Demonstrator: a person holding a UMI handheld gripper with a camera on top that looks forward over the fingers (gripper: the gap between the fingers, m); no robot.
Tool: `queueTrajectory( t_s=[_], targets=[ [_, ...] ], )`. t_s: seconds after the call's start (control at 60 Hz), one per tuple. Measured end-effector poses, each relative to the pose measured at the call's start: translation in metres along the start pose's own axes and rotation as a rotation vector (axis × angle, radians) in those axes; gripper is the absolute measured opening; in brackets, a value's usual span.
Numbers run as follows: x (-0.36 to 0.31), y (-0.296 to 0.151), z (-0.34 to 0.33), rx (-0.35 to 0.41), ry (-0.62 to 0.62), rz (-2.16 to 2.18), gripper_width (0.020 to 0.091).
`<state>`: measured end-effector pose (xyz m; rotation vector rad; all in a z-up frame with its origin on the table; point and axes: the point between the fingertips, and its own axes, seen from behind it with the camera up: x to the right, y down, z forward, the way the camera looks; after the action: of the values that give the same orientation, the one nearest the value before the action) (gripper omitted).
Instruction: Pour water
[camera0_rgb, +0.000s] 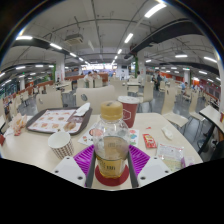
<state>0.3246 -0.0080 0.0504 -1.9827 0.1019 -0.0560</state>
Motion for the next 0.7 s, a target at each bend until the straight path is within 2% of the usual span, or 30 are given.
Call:
queueTrajectory(
  t_s=[0.017, 0.033, 0.1, 0.117, 0.15, 0.2, 0.517, 0.7],
  targets=[
    [0.001, 0.002, 0.004, -0.016, 0.001, 0.004, 0.0547],
    [-0.001, 0.005, 0.002, -0.034, 0.003, 0.01, 0.0605],
    [-0.004, 0.01, -0.006, -0.079, 0.005, 0.033, 0.087],
    [-0.004, 0.011, -0.008, -0.088, 0.007, 0.037, 0.0837],
    [-0.003, 0.014, -0.01, -0.112, 0.015, 0.041, 0.0821],
    [-0.003, 0.014, -0.026, -0.132, 0.043, 0.041, 0.0857],
    [-0.055, 0.004, -0.157, -0.238, 0.09, 0.033, 0.0849],
    [-0.093, 0.0, -0.225, -0.241, 0.096, 0.043, 0.0849]
  ],
)
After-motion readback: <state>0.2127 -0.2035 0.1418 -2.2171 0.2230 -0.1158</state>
